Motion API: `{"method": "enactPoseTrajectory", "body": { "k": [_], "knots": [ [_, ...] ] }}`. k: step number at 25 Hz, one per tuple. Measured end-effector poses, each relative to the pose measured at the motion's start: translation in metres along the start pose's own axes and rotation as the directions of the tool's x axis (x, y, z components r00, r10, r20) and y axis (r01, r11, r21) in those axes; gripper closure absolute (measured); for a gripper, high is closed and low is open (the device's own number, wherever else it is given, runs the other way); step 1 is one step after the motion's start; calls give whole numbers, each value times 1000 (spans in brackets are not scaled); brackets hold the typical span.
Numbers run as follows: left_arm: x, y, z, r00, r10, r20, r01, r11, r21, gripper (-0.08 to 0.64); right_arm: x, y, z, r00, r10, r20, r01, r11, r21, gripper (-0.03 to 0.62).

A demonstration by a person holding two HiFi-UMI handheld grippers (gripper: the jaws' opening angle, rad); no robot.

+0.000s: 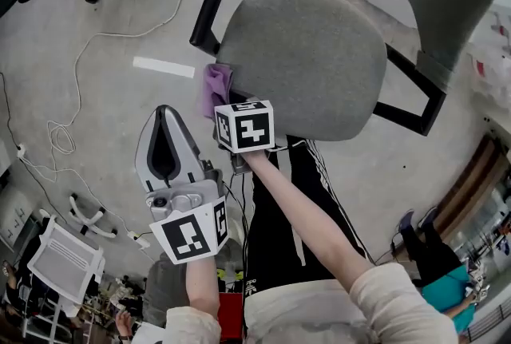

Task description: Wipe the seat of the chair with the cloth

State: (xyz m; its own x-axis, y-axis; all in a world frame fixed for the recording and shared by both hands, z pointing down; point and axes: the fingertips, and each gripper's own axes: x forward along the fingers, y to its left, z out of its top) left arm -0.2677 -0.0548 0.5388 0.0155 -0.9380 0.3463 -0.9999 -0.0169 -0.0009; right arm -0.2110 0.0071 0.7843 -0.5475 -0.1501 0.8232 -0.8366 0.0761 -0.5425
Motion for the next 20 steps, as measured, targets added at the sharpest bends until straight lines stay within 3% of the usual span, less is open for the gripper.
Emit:
{"method": "enactPoseTrajectory", "body": {
  "k": [8,20],
  "knots": [
    [8,-7,6,1000,-19,7,19,1000,2,548,-40,-44,-17,999,-47,9,47,998,36,502],
    [37,-79,12,984,-175,-6,175,984,43,548,-105,-134,-52,990,-142,1,141,985,95,502]
  ]
}}
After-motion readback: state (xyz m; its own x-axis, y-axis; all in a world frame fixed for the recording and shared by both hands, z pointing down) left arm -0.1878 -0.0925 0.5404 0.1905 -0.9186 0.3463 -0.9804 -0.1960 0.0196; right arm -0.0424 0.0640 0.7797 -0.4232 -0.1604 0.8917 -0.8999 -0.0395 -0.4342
